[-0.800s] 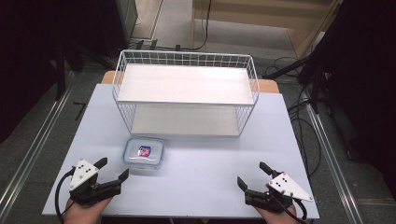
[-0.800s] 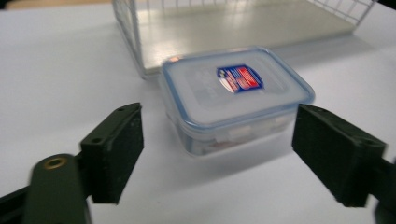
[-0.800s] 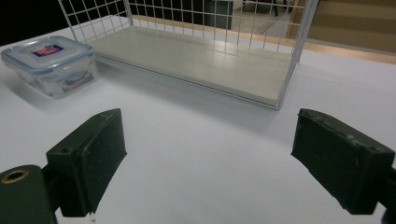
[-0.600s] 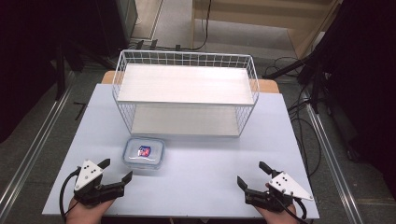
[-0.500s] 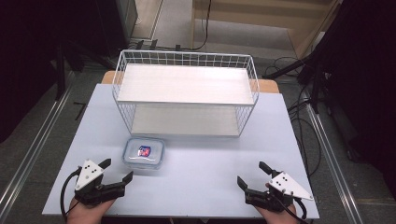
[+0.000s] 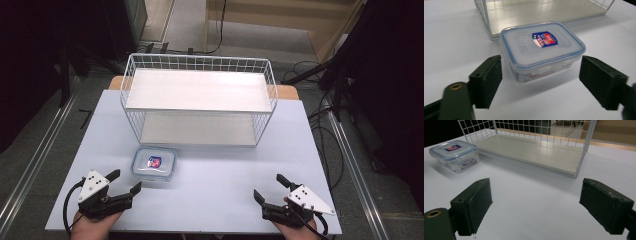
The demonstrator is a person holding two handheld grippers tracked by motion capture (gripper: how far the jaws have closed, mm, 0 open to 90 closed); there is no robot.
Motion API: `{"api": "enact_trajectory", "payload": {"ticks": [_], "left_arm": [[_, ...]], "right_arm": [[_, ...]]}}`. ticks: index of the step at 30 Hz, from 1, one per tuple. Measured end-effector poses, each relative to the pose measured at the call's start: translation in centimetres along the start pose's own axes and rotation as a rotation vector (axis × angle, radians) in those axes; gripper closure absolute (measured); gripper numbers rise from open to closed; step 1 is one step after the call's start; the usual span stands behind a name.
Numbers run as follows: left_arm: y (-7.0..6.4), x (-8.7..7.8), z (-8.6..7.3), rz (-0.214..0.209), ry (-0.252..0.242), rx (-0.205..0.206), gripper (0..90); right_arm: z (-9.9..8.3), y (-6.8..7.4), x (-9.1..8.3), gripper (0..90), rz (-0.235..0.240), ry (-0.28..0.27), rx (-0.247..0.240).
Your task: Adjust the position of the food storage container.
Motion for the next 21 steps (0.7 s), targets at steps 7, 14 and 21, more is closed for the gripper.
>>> {"api": "enact_trajectory", "payload": {"ticks": [7,14,21], "left_arm": [[0.9,-0.1,0.3,0.004,-0.022,-0.012,48.0],[1.8,0.3,1.0,0.025,-0.019,-0.027,85.7],[4.3,2.2,2.4,0.111,-0.012,-0.037,90.0]], "right_arm": [[-0.1,0.2,0.2,11.1,0.008,0.002,-0.003],[-0.3,0.2,0.4,11.4,0.007,0.013,-0.004],[-0.4,0.2,0.5,11.7,0.011,0.018,0.001]]}}
Point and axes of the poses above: each handheld gripper's, and its own axes: x roughly forward along the jaws, z roughly out of its top, y roughly to its left, the point moved 10 cm from there along x, roughly forward along the jaws, and after that the axes turned 13 degrees about y, right-handed, at the moved point
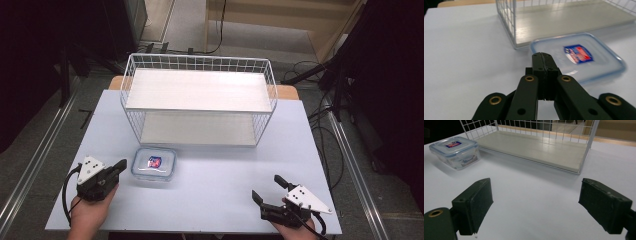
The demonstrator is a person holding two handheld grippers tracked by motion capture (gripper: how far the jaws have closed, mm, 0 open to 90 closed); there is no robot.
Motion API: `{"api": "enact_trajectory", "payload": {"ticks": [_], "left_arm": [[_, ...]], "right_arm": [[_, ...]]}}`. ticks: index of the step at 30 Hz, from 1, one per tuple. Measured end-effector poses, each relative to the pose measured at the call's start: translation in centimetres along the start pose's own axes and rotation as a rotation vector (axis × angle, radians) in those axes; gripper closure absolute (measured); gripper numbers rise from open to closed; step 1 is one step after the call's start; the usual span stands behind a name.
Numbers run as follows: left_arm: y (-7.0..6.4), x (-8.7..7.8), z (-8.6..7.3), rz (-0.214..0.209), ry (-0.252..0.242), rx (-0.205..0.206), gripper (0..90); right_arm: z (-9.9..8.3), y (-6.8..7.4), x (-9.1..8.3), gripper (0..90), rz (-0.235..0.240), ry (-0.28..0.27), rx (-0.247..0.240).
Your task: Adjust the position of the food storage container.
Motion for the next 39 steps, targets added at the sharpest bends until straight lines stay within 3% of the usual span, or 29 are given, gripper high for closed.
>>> {"api": "enact_trajectory", "payload": {"ticks": [2,5,9,19,21,23,25,26,27,31,33,35,39], "left_arm": [[0.8,1.2,0.8,0.012,-0.006,-0.012,90.0],[1.0,2.2,1.3,0.018,0.000,-0.006,90.0],[1.0,4.7,0.8,0.031,0.059,0.004,90.0],[-0.6,4.7,0.8,-0.030,0.059,0.025,90.0],[-2.2,4.7,0.7,-0.064,0.064,0.055,90.0],[-2.6,4.8,0.7,-0.072,0.065,0.062,90.0],[-4.3,4.6,0.5,-0.104,0.071,0.090,90.0],[-4.3,4.6,0.5,-0.104,0.071,0.090,90.0],[-5.2,4.5,0.6,-0.120,0.073,0.098,90.0],[-5.5,4.7,0.8,-0.105,0.073,0.103,90.0],[-4.7,5.5,1.0,-0.066,0.084,0.069,90.0],[-4.6,5.8,1.0,-0.060,0.089,0.067,90.0],[-5.2,6.4,0.7,-0.064,0.110,0.092,90.0]], "right_arm": [[0.0,0.1,0.1,11.7,0.001,0.002,-0.004],[0.0,0.1,0.2,11.9,0.003,0.004,-0.004],[-0.3,0.2,0.4,12.1,0.005,0.017,-0.001],[-0.5,0.2,0.5,12.4,0.011,0.022,0.005],[-0.4,0.2,0.4,12.5,0.011,0.021,0.005],[-0.4,0.2,0.4,12.6,0.009,0.018,0.003],[-0.2,0.2,0.4,12.7,0.011,0.015,0.005],[-0.2,0.2,0.4,12.7,0.011,0.015,0.005],[-0.2,0.2,0.3,12.8,0.012,0.014,0.005],[-0.2,0.2,0.2,13.0,0.013,0.010,0.007],[-0.2,0.2,0.2,13.0,0.014,0.010,0.006],[-0.2,0.2,0.3,13.1,0.015,0.012,0.007],[-0.3,0.2,0.2,13.2,0.017,0.013,0.008]]}}
Point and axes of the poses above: each handheld gripper's, and its own axes: x roughly forward along the jaws, z roughly out of its top, y roughly to its left, the point moved 10 cm from there along x, roughly forward along the jaws, and after that the axes turned 13 degrees about y, right-handed, at the moved point
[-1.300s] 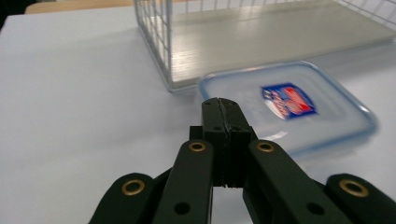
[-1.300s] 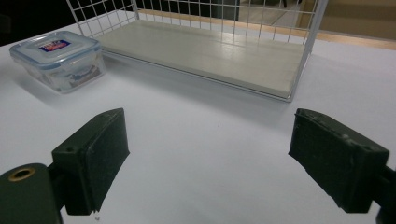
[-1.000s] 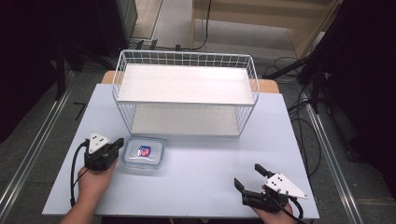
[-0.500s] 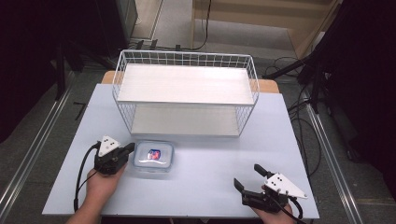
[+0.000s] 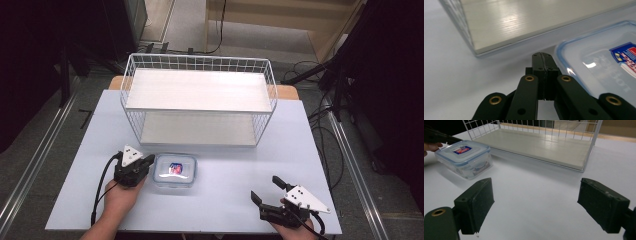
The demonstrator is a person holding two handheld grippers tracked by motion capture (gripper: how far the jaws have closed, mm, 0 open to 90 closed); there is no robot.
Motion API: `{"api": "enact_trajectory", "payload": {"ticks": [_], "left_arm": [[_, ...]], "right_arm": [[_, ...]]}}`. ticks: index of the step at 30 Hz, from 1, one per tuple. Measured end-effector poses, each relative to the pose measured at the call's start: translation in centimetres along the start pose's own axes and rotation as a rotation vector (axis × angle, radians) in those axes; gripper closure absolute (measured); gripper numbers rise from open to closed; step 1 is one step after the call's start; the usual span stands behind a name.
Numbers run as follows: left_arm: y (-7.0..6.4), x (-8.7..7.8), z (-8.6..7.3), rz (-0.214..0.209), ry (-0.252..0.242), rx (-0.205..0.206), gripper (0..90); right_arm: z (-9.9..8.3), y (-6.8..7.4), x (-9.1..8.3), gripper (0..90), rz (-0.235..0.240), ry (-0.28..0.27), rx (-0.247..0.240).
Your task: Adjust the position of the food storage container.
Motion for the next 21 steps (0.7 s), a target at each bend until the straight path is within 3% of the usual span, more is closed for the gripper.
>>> {"api": "enact_trajectory", "payload": {"ticks": [7,13,14,15,21], "left_arm": [[-2.1,-0.1,0.2,-0.044,-0.001,0.029,90.0],[-5.1,0.1,0.4,-0.095,0.002,0.066,90.0],[-6.1,0.1,0.4,-0.108,0.005,0.089,90.0],[-6.1,0.1,0.4,-0.108,0.005,0.089,90.0],[-9.1,0.0,0.1,-0.165,0.012,0.125,90.0]], "right_arm": [[0.0,0.0,0.1,13.3,0.000,0.002,-0.002],[-0.1,0.1,0.2,13.3,0.002,0.007,-0.001],[-0.1,0.1,0.2,13.3,0.003,0.008,0.000],[-0.1,0.1,0.2,13.3,0.003,0.008,0.000],[-0.1,0.0,0.1,13.4,0.003,0.003,-0.001]]}}
Point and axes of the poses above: each handheld gripper's, and its own axes: x roughly forward along the jaws, z roughly out of its top, y roughly to its left, the point moved 10 cm from there along x, roughly forward along the jaws, and after that the axes turned 13 degrees about y, right-handed, at the moved point
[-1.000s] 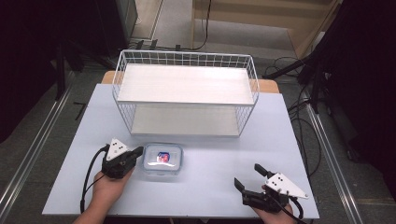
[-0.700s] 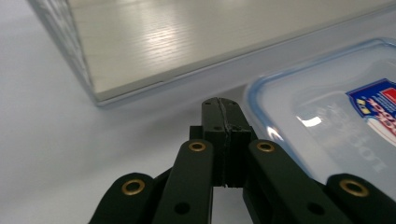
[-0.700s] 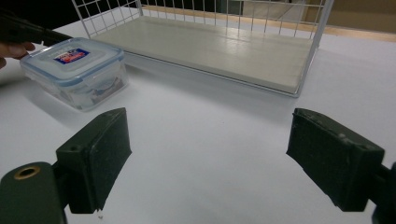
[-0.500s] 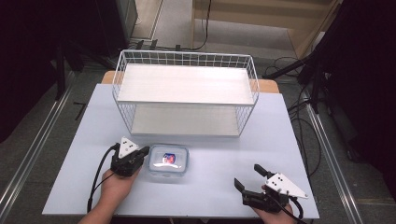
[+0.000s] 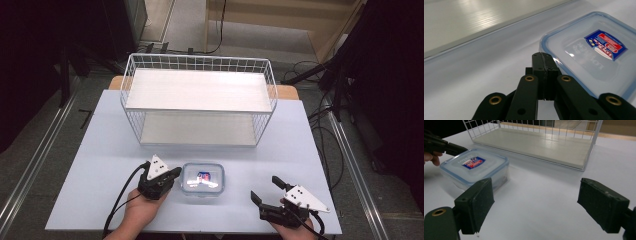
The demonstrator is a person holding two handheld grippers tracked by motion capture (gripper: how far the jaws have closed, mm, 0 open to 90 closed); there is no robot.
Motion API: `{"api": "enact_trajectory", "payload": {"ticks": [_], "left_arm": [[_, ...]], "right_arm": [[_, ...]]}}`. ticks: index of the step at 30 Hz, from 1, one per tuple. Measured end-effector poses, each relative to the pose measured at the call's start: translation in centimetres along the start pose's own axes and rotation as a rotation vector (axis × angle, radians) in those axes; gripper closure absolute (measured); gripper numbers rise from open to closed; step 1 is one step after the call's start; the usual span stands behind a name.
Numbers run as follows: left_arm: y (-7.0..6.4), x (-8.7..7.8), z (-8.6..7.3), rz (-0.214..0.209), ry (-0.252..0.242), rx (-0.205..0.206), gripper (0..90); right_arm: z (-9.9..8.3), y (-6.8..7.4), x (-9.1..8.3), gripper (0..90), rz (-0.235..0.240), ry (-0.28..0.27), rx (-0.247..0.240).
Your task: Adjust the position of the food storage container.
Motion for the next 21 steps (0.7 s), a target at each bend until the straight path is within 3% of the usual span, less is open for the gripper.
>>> {"api": "enact_trajectory", "payload": {"ticks": [4,15,21], "left_arm": [[-0.9,0.1,0.1,-0.010,-0.005,0.018,90.0],[0.1,-1.5,-0.1,0.012,-0.033,-0.027,88.3],[-0.2,-3.1,-0.3,0.011,-0.052,-0.046,84.1]], "right_arm": [[0.0,0.0,-0.1,13.5,0.001,-0.001,0.004],[0.1,0.0,-0.2,13.5,0.006,-0.006,0.002],[0.2,0.0,-0.4,13.6,0.008,-0.007,0.008]]}}
Point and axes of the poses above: each handheld gripper's, and its own axes: x roughly forward along the jaws, z roughly out of its top, y roughly to its left, the point moved 10 cm from there along x, roughly forward along the jaws, and after that the axes turned 13 degrees about y, right-handed, at the moved point
